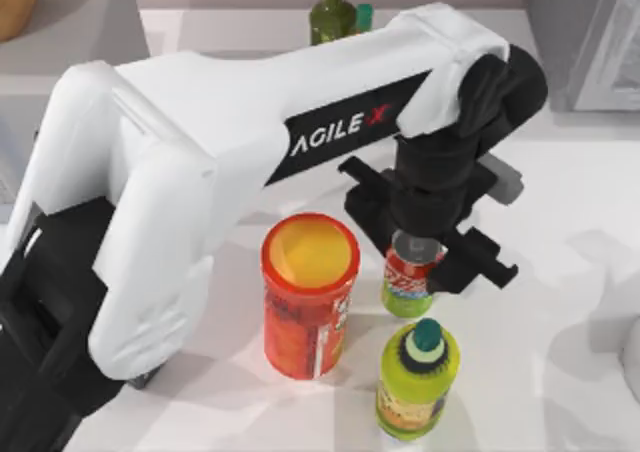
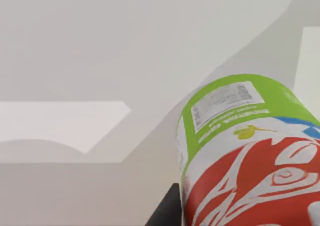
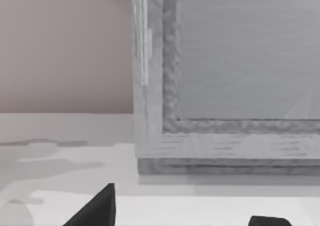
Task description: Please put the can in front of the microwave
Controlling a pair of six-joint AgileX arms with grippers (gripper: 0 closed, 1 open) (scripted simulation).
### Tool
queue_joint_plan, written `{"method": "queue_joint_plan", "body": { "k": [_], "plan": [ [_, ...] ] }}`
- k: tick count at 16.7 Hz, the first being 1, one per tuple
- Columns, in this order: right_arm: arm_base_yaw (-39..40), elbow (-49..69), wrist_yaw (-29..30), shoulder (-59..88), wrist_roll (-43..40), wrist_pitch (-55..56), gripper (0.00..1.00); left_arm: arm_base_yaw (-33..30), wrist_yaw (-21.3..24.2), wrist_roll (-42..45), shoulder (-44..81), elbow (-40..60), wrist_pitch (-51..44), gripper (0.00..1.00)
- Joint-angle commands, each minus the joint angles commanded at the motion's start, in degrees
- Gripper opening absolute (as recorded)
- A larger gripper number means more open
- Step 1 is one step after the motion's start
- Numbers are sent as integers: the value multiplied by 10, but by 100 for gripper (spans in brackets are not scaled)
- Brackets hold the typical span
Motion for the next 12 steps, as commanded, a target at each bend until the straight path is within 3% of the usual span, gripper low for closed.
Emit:
{"method": "queue_joint_plan", "body": {
  "k": [7, 12],
  "plan": [
    [0, 0, 0, 0, 0, 0, 100, 0, 0, -1, 2, 87, -85, 0],
    [0, 0, 0, 0, 0, 0, 100, -1, 0, 0, 2, 90, -88, 0]
  ]
}}
